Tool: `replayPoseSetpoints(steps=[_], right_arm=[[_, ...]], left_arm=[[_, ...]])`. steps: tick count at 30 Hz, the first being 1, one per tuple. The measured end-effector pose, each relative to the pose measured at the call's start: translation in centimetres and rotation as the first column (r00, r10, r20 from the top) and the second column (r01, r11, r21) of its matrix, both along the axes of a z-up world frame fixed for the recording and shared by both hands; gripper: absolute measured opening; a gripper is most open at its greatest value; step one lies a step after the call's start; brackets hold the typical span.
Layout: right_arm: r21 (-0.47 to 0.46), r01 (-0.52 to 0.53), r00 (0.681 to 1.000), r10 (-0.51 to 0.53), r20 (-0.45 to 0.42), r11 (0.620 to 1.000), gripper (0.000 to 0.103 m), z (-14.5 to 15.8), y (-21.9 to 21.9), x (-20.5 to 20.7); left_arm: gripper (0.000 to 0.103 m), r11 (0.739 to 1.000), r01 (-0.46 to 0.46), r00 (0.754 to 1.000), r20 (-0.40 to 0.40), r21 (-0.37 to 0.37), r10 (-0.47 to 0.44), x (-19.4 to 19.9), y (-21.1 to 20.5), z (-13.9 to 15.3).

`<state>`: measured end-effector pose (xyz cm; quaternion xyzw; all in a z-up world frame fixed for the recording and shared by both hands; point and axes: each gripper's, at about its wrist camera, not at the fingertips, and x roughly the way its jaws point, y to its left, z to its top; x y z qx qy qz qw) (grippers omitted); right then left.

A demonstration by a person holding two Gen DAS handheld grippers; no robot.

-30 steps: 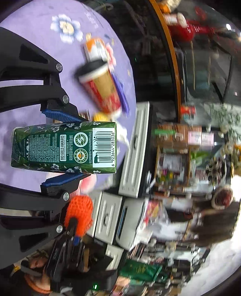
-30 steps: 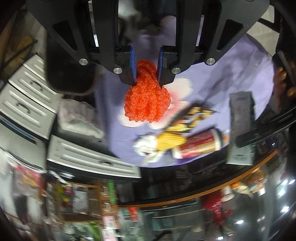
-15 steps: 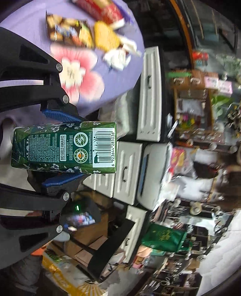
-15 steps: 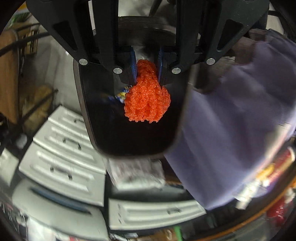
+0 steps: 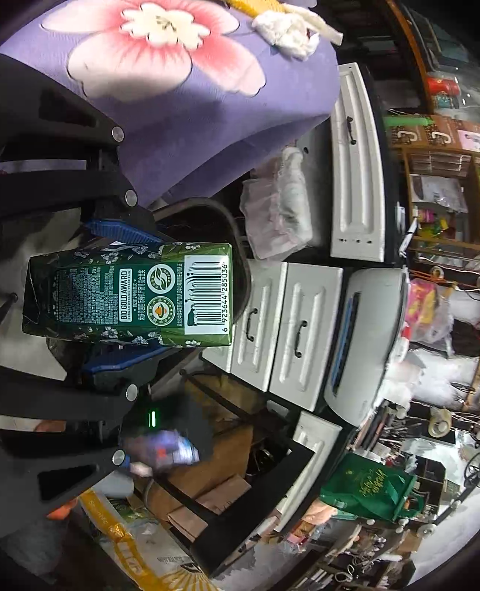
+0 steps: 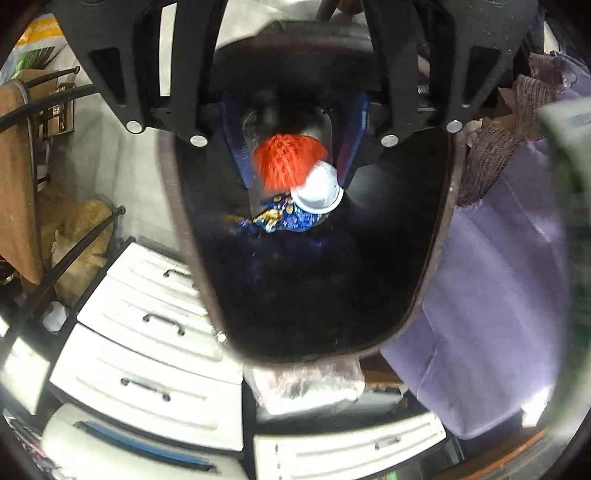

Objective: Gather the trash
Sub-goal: 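Carry the orange net over the bin and open the right gripper, then lower the green carton into the bin and open the left gripper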

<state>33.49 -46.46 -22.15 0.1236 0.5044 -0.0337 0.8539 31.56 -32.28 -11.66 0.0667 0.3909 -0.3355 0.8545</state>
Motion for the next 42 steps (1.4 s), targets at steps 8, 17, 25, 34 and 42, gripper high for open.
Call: replayPoseSetpoints(steps=[8, 17, 25, 34, 42], right_arm=[[-0.048, 0.085, 0.986, -0.078, 0.147, 0.995, 0.058, 5.6, -2.7, -4.2], [-0.086, 0.185, 0.954, -0.158, 0.256, 0.979, 0.059, 9.1, -5.9, -8.0], [-0.079, 0.22, 0.944, -0.192, 0.27, 0.972, 0.063, 9.9, -7.2, -8.5], [-0.058, 0.214, 0.938, -0.189, 0.29, 0.975, 0.063, 10.8, -6.5, -8.2], [-0.041, 0.181, 0.936, -0.159, 0.314, 0.983, 0.068, 11.9, -5.0, -7.2]], left_arm=[[0.049, 0.999, 0.001, 0.998, -0.056, 0.032, 0.001, 1.3, -2.3, -3.1], [0.049, 0.996, 0.011, 0.995, -0.095, 0.089, -0.002, 1.6, -5.2, -6.4], [0.049, 0.988, 0.036, 0.993, -0.115, 0.147, -0.019, 1.5, -6.3, -7.9], [0.071, 0.99, 0.023, 0.996, -0.087, 0.141, -0.011, 1.0, -5.1, -6.9], [0.075, 0.998, -0.036, 0.999, -0.029, 0.049, 0.038, -0.4, -1.3, -2.8]])
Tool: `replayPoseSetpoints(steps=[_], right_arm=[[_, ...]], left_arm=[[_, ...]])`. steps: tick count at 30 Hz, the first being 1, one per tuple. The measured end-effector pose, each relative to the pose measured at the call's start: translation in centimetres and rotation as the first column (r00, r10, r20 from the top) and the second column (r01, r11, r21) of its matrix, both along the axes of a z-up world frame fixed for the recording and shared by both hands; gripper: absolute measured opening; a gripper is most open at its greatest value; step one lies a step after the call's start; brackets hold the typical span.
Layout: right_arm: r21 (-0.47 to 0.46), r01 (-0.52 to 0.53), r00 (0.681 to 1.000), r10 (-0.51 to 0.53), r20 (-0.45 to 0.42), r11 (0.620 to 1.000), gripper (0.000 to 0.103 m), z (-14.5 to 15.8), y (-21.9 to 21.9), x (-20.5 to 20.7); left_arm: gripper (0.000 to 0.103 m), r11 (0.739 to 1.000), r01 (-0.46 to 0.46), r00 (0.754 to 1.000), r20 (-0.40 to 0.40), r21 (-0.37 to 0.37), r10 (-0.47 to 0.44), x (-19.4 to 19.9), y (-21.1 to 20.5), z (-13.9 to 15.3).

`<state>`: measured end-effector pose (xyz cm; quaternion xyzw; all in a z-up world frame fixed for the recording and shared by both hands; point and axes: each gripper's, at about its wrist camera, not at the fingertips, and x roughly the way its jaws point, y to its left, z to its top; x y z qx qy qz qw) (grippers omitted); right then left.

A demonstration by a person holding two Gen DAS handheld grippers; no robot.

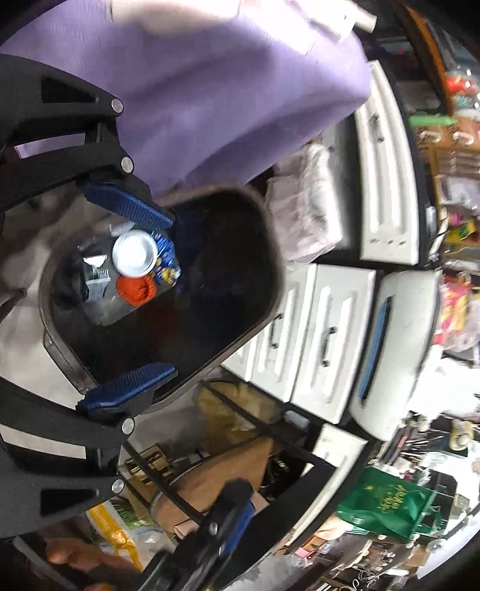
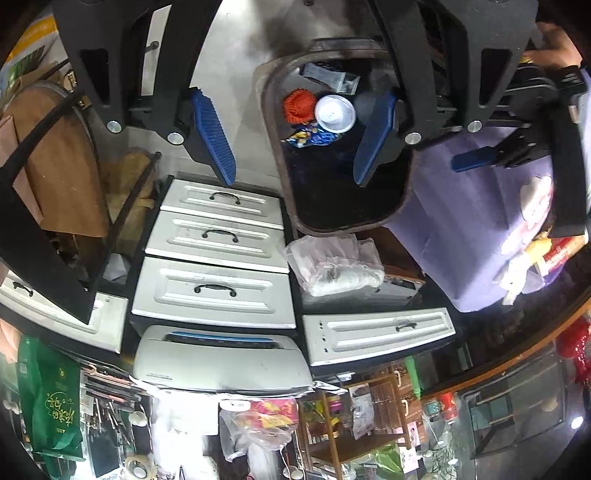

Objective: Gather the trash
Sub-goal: 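Lower the green carton into the bin and open the left gripper, then move both grippers back toward the table and the snack wrapper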

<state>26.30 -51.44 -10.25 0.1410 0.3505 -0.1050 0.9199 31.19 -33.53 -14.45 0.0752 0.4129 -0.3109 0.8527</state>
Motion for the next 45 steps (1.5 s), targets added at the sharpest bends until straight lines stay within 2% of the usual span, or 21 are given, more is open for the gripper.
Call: replayPoseSetpoints(steps=[5, 11, 18, 24, 29, 33, 36, 39, 42, 45], right_arm=[[0.01, -0.035, 0.999, 0.035, 0.019, 0.999, 0.07, 1.0, 1.4, 0.9], [0.034, -0.098, 0.994, 0.096, 0.055, 0.995, 0.077, 2.7, 4.0, 2.1], [0.023, -0.216, 0.975, 0.214, 0.065, 0.976, 0.078, 4.5, 8.8, 4.1], [0.023, -0.338, 0.939, 0.336, 0.078, 0.941, 0.078, 6.1, 14.0, 5.9], [0.033, -0.454, 0.889, 0.45, 0.088, 0.89, 0.078, 7.3, 19.2, 7.5], [-0.006, -0.554, 0.828, 0.551, 0.107, 0.833, 0.079, 8.5, 23.9, 8.1], [-0.059, -0.642, 0.758, 0.644, 0.1, 0.764, 0.078, 9.0, 28.2, 8.5], [-0.13, -0.702, 0.698, 0.713, 0.068, 0.7, 0.078, 8.9, 31.8, 8.6], [-0.173, -0.744, 0.652, 0.758, 0.022, 0.645, 0.078, 8.5, 34.6, 9.0], [-0.2, -0.768, 0.625, 0.78, -0.031, 0.608, 0.078, 7.8, 36.4, 9.6]], left_arm=[[0.077, 0.999, -0.029, 0.995, 0.091, -0.017, 0.03, -1.5, 3.0, 3.5], [0.087, 0.996, -0.076, 0.974, 0.21, -0.042, 0.084, -3.0, 6.9, 7.2], [0.092, 0.987, -0.149, 0.955, 0.251, -0.065, 0.16, -2.8, 11.8, 9.8], [0.094, 0.975, -0.219, 0.931, 0.291, -0.04, 0.221, -2.7, 16.5, 11.6], [0.096, 0.96, -0.281, 0.904, 0.333, -0.007, 0.267, -3.1, 21.1, 12.5], [0.097, 0.931, -0.366, 0.873, 0.347, 0.002, 0.342, -3.2, 25.9, 13.0], [0.097, 0.911, -0.413, 0.855, 0.345, -0.002, 0.388, -3.4, 28.9, 13.0], [0.097, 0.892, -0.451, 0.841, 0.339, 0.011, 0.421, -3.7, 31.3, 12.8], [0.097, 0.881, -0.473, 0.833, 0.331, 0.012, 0.443, -3.9, 33.1, 12.6], [0.097, 0.876, -0.483, 0.834, 0.304, -0.002, 0.461, -4.0, 34.6, 12.3]])
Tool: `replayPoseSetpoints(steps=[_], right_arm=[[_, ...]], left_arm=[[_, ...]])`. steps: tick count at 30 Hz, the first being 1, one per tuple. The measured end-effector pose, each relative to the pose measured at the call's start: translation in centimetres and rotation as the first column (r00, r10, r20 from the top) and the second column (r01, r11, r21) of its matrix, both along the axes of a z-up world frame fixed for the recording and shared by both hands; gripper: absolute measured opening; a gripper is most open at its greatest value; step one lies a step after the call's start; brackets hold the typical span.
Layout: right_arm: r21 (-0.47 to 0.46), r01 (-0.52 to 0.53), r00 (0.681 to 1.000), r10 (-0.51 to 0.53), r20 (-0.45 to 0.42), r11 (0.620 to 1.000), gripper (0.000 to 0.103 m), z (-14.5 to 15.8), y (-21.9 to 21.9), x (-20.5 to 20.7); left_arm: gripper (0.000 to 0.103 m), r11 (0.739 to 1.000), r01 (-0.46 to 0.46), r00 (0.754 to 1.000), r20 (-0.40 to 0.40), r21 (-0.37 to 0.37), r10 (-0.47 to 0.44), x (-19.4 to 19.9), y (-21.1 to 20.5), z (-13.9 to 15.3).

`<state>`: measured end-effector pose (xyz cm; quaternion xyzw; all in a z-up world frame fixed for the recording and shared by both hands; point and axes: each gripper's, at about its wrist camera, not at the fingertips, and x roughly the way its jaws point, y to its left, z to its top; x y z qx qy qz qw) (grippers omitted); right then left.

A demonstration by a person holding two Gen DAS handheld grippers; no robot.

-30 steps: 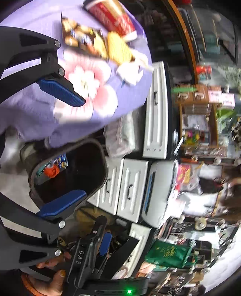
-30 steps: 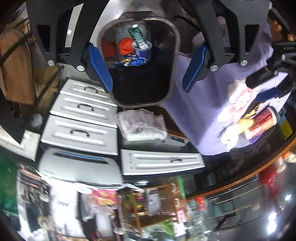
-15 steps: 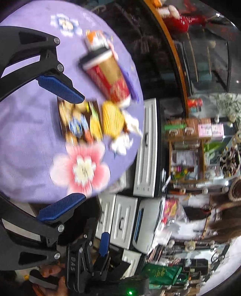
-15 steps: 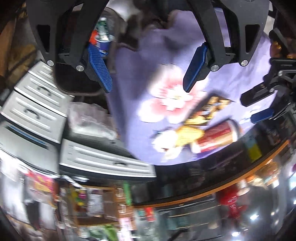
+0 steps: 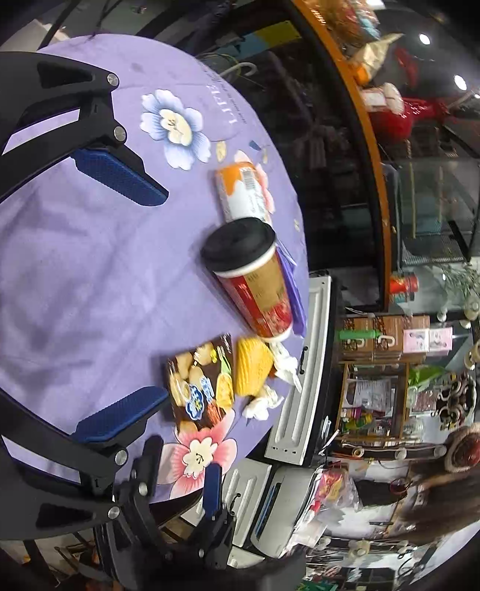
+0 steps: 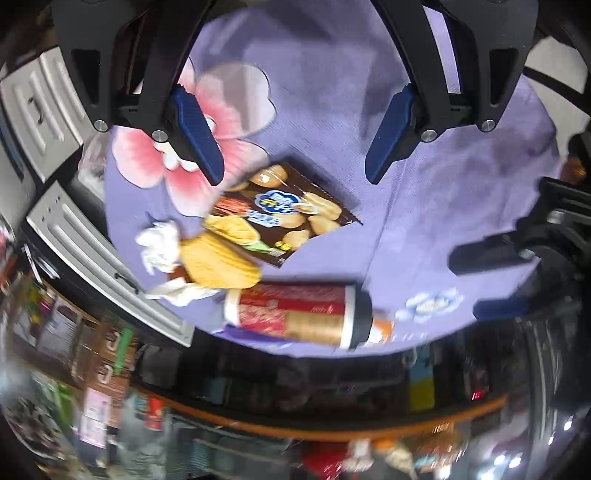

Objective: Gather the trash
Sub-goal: 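Move both grippers back toward the table and the snack wrapper, then grasp the red-gold coffee cup with the left gripper while the right grasps the snack wrapper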

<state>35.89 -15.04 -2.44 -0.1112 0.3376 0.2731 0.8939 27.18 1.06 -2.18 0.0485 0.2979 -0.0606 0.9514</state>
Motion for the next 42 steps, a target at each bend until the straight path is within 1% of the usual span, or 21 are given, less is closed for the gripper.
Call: replayPoseSetpoints(steps=[3, 6, 10, 12, 13, 15, 16, 18, 20, 25, 28, 31, 33, 37, 39, 40, 42], right_arm=[[-0.053, -0.03, 1.0, 0.029, -0.01, 0.998, 0.078, -0.7, 1.6, 1.0], [-0.129, -0.054, 0.999, 0.054, 0.003, 0.99, 0.073, -1.2, 3.0, 1.9], [-0.223, -0.07, 0.997, 0.072, 0.003, 0.972, 0.058, -2.2, 4.4, 3.1], [-0.253, -0.07, 0.997, 0.075, 0.01, 0.965, 0.051, -2.6, 4.7, 3.3], [-0.26, -0.073, 0.997, 0.078, 0.009, 0.963, 0.045, -2.7, 4.8, 3.5], [-0.251, -0.079, 0.997, 0.083, 0.005, 0.965, 0.032, -2.9, 4.7, 3.7], [-0.255, -0.077, 0.997, 0.082, 0.006, 0.964, 0.023, -2.9, 4.8, 3.9], [-0.264, -0.074, 0.996, 0.083, 0.022, 0.962, 0.017, -3.0, 4.8, 3.8], [-0.247, -0.069, 0.997, 0.077, 0.021, 0.967, 0.012, -3.0, 4.6, 3.9], [-0.176, -0.054, 0.997, 0.062, 0.042, 0.983, 0.005, -1.9, 3.7, 3.3], [-0.129, -0.049, 0.997, 0.056, 0.056, 0.99, 0.005, -0.8, 2.9, 2.4], [-0.083, -0.039, 0.997, 0.044, 0.064, 0.996, 0.005, 0.3, 1.8, 1.7], [-0.054, -0.036, 0.997, 0.039, 0.059, 0.998, 0.005, 0.8, 1.1, 1.4], [-0.005, -0.024, 0.998, 0.024, 0.06, 1.0, 0.005, 2.1, -0.5, 0.8], [0.017, -0.019, 0.998, 0.018, 0.063, 1.0, 0.005, 2.6, -1.3, 0.5], [0.029, -0.018, 0.998, 0.016, 0.063, 0.999, 0.005, 2.9, -1.7, 0.4], [0.04, -0.015, 0.998, 0.012, 0.061, 0.999, 0.005, 3.2, -2.2, 0.2]], left_arm=[[0.097, 1.0, -0.002, 1.0, -0.012, -0.016, 0.002, 0.1, 0.7, -0.2], [0.097, 1.0, 0.004, 1.0, -0.026, -0.028, -0.005, 0.3, 1.3, -0.4], [0.097, 0.999, 0.009, 0.999, -0.044, -0.035, -0.011, 0.7, 1.7, -0.7], [0.097, 0.999, 0.01, 0.999, -0.046, -0.035, -0.012, 0.9, 1.8, -0.8], [0.097, 0.999, 0.015, 0.999, -0.049, -0.038, -0.017, 1.1, 1.9, -0.8], [0.097, 0.999, 0.02, 0.998, -0.054, -0.042, -0.022, 1.3, 2.0, -0.8], [0.097, 0.999, 0.024, 0.998, -0.059, -0.044, -0.026, 1.5, 2.1, -0.9], [0.097, 0.999, 0.03, 0.997, -0.065, -0.036, -0.032, 1.8, 2.0, -0.9], [0.097, 0.999, 0.034, 0.997, -0.067, -0.021, -0.035, 2.2, 1.8, -1.0], [0.097, 0.999, 0.052, 0.996, -0.066, 0.004, -0.051, 3.4, 1.4, -1.0], [0.097, 0.997, 0.073, 0.995, -0.067, 0.026, -0.071, 4.6, 0.9, -0.6], [0.097, 0.991, 0.113, 0.991, -0.075, 0.067, -0.107, 6.2, 0.1, 0.2], [0.097, 0.983, 0.149, 0.986, -0.092, 0.107, -0.139, 7.9, -0.7, 0.8], [0.097, 0.946, 0.217, 0.972, -0.139, 0.239, -0.188, 11.0, -2.5, 1.6], [0.096, 0.921, 0.264, 0.96, -0.17, 0.286, -0.223, 12.7, -3.6, 2.1], [0.095, 0.903, 0.292, 0.951, -0.198, 0.315, -0.238, 13.6, -4.2, 2.1], [0.09, 0.872, 0.331, 0.936, -0.244, 0.361, -0.254, 15.2, -5.3, 2.0]])
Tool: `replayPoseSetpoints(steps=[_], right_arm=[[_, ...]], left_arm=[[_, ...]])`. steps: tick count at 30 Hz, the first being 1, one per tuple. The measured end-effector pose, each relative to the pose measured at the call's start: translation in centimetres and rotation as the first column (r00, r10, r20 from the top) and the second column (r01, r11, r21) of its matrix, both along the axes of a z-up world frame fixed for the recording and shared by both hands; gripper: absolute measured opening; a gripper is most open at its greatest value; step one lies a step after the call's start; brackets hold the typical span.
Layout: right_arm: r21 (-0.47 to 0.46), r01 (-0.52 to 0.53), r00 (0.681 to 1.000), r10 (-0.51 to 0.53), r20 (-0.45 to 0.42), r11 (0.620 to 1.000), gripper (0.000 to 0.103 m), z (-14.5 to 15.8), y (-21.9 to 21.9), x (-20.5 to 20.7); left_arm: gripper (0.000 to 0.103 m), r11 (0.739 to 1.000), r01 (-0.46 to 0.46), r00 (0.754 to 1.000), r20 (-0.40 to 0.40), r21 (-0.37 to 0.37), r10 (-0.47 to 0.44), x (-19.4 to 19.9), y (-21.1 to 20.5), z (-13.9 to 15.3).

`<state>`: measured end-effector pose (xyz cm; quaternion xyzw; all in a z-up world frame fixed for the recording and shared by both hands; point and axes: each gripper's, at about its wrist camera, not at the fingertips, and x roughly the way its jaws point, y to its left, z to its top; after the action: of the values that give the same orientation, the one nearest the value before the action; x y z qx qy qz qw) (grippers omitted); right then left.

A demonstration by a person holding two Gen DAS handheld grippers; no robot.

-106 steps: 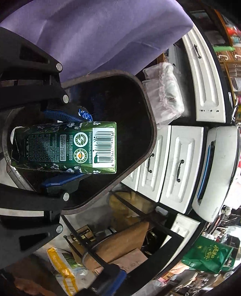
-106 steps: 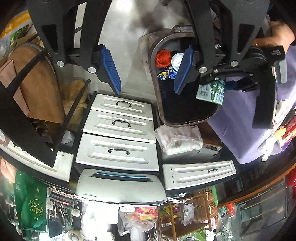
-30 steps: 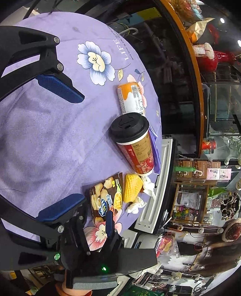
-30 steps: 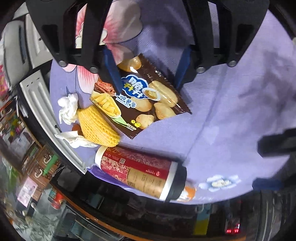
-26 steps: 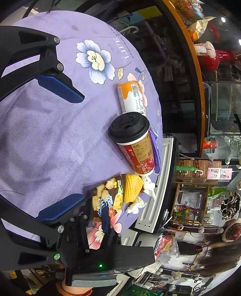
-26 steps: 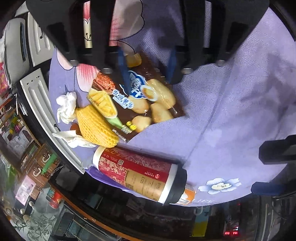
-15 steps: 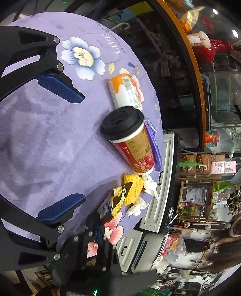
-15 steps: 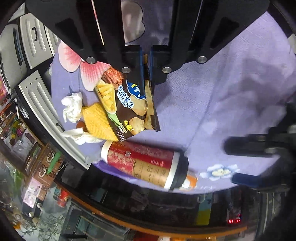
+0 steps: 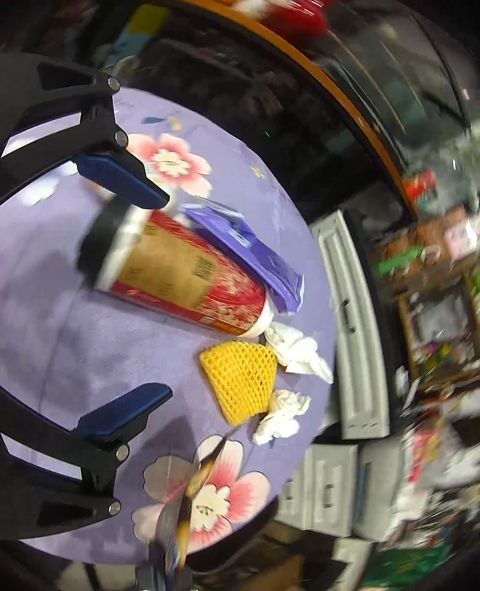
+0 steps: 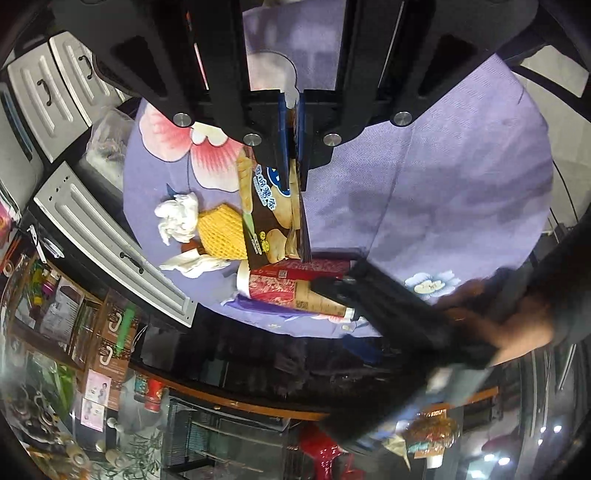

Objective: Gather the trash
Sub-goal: 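Grasp the red-gold coffee cup with the left gripper while the right grasps the snack wrapper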

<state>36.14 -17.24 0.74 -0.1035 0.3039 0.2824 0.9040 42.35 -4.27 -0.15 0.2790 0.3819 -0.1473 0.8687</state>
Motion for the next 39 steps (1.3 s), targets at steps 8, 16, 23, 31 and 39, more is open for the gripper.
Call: replayPoseSetpoints(steps=[8, 16, 23, 31, 39], right_arm=[[0.045, 0.015, 1.0, -0.015, 0.004, 0.999, 0.005, 0.8, -1.9, -0.6], [0.088, 0.035, 0.999, -0.033, -0.019, 0.996, 0.005, 0.4, -3.6, -0.9], [0.107, 0.066, 0.997, -0.062, -0.036, 0.992, 0.005, -0.2, -4.8, -1.0], [0.128, 0.066, 0.997, -0.061, -0.043, 0.99, 0.005, -0.3, -5.0, -0.9], [0.138, 0.057, 0.998, -0.051, -0.043, 0.989, 0.005, -0.6, -4.7, -1.5]], left_arm=[[0.078, 0.99, 0.023, 0.988, -0.153, 0.138, -0.002, 5.5, -2.4, -2.7], [0.078, 0.966, 0.041, 0.978, -0.21, 0.255, 0.014, 8.6, -3.4, -4.9], [0.074, 0.947, 0.053, 0.971, -0.236, 0.316, 0.024, 9.9, -4.4, -7.0], [0.072, 0.962, 0.023, 0.985, -0.173, 0.271, 0.025, 7.8, -3.8, -5.9], [0.07, 0.995, -0.029, 0.995, -0.093, 0.096, 0.038, 3.4, -1.6, -1.9]])
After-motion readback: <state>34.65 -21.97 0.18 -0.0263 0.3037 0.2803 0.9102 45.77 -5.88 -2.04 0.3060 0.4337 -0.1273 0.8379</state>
